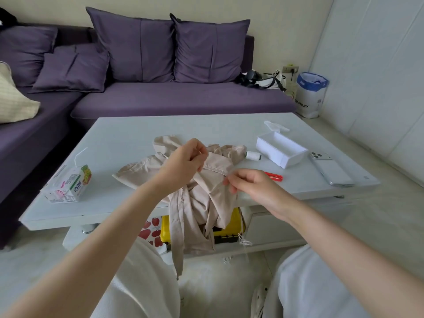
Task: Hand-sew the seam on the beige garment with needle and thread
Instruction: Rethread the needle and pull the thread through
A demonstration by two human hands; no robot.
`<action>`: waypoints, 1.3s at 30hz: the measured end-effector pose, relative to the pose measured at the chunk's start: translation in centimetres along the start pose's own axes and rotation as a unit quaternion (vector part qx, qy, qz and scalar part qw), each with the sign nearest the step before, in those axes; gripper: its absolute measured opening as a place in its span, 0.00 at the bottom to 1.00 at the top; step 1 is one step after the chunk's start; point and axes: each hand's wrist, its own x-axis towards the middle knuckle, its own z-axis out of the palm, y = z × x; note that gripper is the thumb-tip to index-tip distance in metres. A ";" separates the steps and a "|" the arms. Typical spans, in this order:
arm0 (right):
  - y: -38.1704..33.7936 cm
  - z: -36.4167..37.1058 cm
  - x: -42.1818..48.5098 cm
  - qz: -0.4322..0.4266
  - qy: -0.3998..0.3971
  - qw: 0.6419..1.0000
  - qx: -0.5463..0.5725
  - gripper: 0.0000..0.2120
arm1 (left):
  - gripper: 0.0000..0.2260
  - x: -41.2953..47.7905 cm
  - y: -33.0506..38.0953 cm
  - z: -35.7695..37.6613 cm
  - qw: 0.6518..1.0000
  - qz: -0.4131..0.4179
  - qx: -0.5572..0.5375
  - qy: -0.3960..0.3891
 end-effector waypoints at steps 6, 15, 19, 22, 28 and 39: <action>1.1 -1.6 -0.8 0.040 -0.009 0.998 -0.040 0.24 | 0.06 -0.3 -2.0 -0.6 0.998 -0.056 0.020 0.020; 2.4 -2.4 -1.4 0.107 -0.097 0.987 0.065 0.09 | 0.04 -0.2 -5.2 0.6 0.990 -0.122 0.059 0.035; 1.3 -1.4 -1.3 0.101 -0.099 0.980 0.143 0.08 | 0.06 -0.5 -4.4 2.5 0.992 -0.091 0.065 0.051; 0.6 -0.8 -1.0 0.084 -0.070 0.976 0.190 0.08 | 0.08 -2.0 -2.7 3.9 0.985 -0.010 0.028 0.168; -0.4 -0.5 -0.7 0.043 -0.001 0.967 0.250 0.08 | 0.09 -5.4 0.0 7.1 0.952 -0.069 -0.296 0.045; 1.3 -1.9 0.5 0.058 0.120 0.957 0.258 0.07 | 0.08 -5.6 -1.4 9.0 0.942 -0.102 -0.301 -0.108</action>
